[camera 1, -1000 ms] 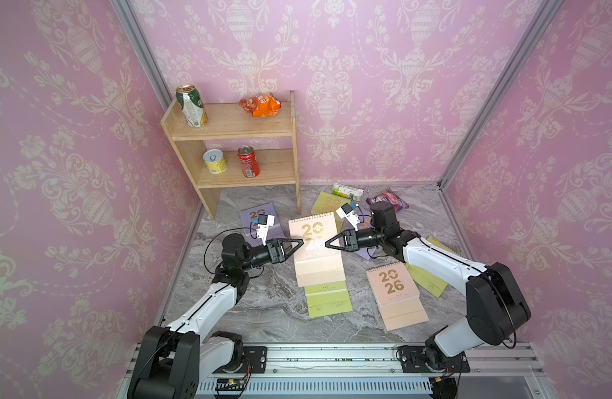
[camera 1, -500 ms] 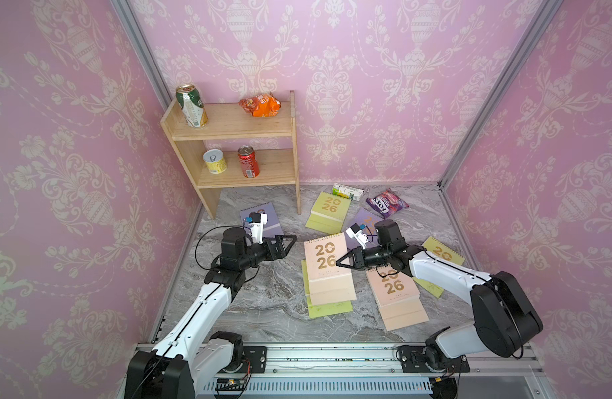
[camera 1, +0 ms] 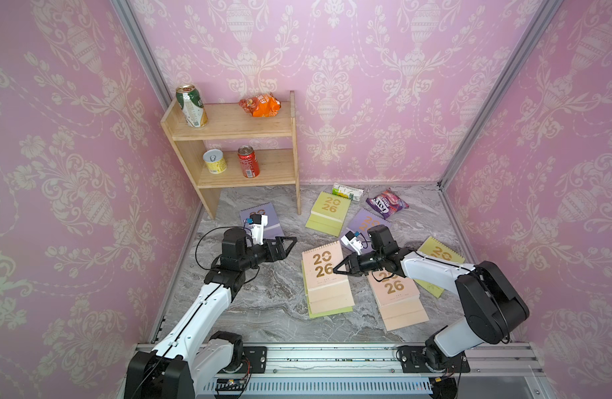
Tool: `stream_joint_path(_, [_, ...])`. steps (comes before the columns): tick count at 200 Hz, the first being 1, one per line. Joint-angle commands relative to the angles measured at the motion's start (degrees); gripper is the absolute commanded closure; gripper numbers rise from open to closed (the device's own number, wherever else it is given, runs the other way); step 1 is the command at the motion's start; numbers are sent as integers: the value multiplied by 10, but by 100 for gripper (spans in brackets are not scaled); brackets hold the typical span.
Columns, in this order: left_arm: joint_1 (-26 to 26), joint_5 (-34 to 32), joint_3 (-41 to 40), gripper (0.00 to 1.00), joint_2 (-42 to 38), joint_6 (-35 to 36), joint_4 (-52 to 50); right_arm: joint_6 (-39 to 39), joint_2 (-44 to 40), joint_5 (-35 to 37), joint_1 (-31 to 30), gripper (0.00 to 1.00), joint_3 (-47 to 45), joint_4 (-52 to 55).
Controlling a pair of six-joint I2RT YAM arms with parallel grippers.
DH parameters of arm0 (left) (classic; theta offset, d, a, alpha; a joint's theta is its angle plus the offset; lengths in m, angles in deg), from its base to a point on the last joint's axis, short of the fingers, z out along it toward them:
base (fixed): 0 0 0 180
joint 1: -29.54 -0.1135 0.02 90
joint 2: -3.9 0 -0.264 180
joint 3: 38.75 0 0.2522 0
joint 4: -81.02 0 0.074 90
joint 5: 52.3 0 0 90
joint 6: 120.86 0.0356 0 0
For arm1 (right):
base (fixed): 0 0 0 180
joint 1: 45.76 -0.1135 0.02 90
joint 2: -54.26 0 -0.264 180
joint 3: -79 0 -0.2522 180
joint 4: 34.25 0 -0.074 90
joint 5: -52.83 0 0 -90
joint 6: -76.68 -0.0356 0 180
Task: Stack the calendars
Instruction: Place the calendar at the calendar.
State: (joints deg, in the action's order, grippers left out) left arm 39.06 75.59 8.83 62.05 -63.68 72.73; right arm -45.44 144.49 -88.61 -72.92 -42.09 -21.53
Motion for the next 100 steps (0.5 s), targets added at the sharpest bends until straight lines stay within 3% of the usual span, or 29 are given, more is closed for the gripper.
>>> stream_joint_path(1, [3,-8,-2,1,-8,13,-6,5,8,-6,-4,100,3,-29])
stream_joint_path(100, [3,-7,-1,1,-13,12,-11,4,42,10,-4,100,3,-31])
